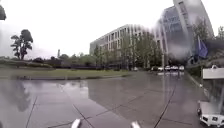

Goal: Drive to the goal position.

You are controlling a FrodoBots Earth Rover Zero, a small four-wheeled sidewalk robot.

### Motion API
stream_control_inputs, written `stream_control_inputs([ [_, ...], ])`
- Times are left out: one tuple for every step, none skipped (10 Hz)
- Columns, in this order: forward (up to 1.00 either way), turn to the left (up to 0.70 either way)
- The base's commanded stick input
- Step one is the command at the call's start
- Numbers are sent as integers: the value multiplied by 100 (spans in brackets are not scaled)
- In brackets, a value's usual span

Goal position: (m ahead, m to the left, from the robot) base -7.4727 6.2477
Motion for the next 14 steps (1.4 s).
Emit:
stream_control_inputs([
  [5,0],
  [5,0],
  [5,0],
  [5,0],
  [5,0],
  [5,0],
  [4,0],
  [4,0],
  [0,0],
  [0,0],
  [0,0],
  [0,0],
  [0,0],
  [0,0],
])
